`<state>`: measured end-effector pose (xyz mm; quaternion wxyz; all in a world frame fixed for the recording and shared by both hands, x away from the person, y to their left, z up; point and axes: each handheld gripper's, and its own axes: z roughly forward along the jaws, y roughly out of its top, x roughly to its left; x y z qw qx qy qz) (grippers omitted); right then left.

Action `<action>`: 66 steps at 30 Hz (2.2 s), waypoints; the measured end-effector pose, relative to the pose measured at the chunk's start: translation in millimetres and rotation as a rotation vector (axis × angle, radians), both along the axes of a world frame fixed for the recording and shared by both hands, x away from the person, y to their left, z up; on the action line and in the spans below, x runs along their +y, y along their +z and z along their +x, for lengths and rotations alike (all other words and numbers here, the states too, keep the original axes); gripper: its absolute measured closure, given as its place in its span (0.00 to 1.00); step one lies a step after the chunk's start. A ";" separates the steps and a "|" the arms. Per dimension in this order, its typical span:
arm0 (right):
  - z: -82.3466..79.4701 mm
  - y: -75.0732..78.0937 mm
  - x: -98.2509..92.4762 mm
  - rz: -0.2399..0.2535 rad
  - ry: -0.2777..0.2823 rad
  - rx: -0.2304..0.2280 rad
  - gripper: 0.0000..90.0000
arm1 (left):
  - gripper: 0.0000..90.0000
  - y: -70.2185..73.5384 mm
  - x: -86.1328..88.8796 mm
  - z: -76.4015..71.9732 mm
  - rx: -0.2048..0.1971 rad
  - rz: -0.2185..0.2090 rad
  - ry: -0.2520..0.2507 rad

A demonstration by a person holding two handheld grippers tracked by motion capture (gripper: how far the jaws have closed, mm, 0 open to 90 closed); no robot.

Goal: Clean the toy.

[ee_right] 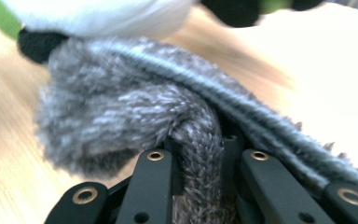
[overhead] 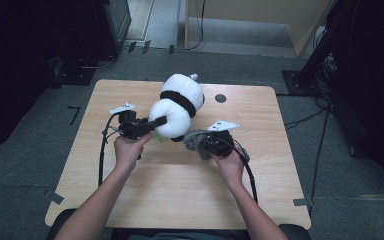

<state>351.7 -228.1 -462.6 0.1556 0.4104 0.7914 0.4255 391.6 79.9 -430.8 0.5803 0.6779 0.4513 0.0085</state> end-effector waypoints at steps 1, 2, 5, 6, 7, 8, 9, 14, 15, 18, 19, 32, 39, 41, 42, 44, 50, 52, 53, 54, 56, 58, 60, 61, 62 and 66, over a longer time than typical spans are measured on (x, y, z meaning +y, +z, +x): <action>0.3 1.5 -3.4 0.009 -0.010 -0.001 0.89 | 0.62 0.2 1.3 0.1 -0.002 0.008 0.006; 0.6 3.1 -7.5 0.019 -0.017 -0.002 0.89 | 0.62 0.1 2.2 0.3 -0.004 0.016 0.009; 1.7 5.6 -13.8 0.031 -0.023 0.009 0.89 | 0.61 -1.0 3.4 1.0 -0.003 0.021 0.010; 1.8 6.1 -14.7 0.027 -0.026 0.010 0.89 | 0.61 -1.3 4.0 1.5 -0.006 0.025 0.012; 2.0 7.3 -16.0 0.022 -0.026 0.010 0.88 | 0.61 -1.4 4.0 1.7 -0.006 0.023 0.016; 2.4 8.2 -16.8 0.016 -0.028 0.008 0.88 | 0.61 -1.5 5.1 2.1 -0.006 0.026 0.017; 2.9 10.3 -19.0 0.009 -0.033 -0.004 0.88 | 0.61 -1.7 6.8 2.6 -0.010 0.033 0.022; 5.1 17.7 -30.4 0.032 -0.052 -0.001 0.88 | 0.61 -3.9 12.7 6.1 -0.007 0.034 0.034; 5.3 19.4 -34.0 0.037 -0.056 0.001 0.88 | 0.61 -4.9 15.5 7.5 -0.010 0.043 0.042; 5.8 20.9 -37.9 0.042 -0.062 0.006 0.88 | 0.61 -7.3 22.3 12.5 -0.006 0.058 0.050; 6.4 21.8 -40.3 0.043 -0.063 0.008 0.88 | 0.61 -7.3 23.3 13.6 -0.004 0.064 0.049; 10.2 26.6 -72.5 0.063 -0.133 0.004 0.88 | 0.61 -12.1 49.0 22.0 -0.013 0.082 0.073; 12.4 29.5 -92.6 0.078 -0.176 0.000 0.88 | 0.61 -14.1 64.2 24.0 0.000 0.084 0.096; 13.2 29.5 -98.9 0.080 -0.188 -0.001 0.88 | 0.60 -15.2 68.5 24.5 0.005 0.080 0.103; 13.8 29.0 -101.9 0.080 -0.194 0.003 0.88 | 0.60 -16.3 72.1 25.1 0.013 0.079 0.109; 15.3 27.1 -108.6 0.075 -0.209 0.006 0.88 | 0.60 -17.9 78.3 25.9 0.023 0.077 0.124; 20.9 20.6 -127.3 0.078 -0.252 0.029 0.87 | 0.60 -24.1 98.9 29.8 0.042 0.069 0.160; 23.1 17.3 -131.4 0.074 -0.263 0.038 0.87 | 0.60 -26.3 103.8 30.7 0.050 0.076 0.175; 24.5 15.4 -133.2 0.072 -0.268 0.043 0.87 | 0.60 -27.5 106.0 31.5 0.054 0.080 0.185; 25.7 13.4 -134.8 0.071 -0.274 0.047 0.87 | 0.60 -29.4 108.3 32.5 0.061 0.083 0.187; 28.7 8.9 -137.7 0.070 -0.281 0.061 0.87 | 0.60 -32.9 111.2 34.3 0.075 0.089 0.186; 31.2 4.7 -139.8 0.066 -0.286 0.072 0.86 | 0.60 -37.3 114.8 36.2 0.086 0.070 0.180; 32.5 2.5 -140.6 0.062 -0.288 0.074 0.86 | 0.59 -38.7 116.7 37.0 0.089 0.067 0.176; 35.9 -4.3 -142.5 0.049 -0.290 0.077 0.85 | 0.58 -41.1 119.5 38.1 0.094 0.062 0.173; 37.0 -6.5 -142.8 0.046 -0.294 0.081 0.85 | 0.58 -41.7 120.1 38.4 0.093 0.075 0.176; 43.5 -17.5 -147.0 0.059 -0.308 0.103 0.85 | 0.54 -47.0 121.1 40.1 0.081 0.132 0.179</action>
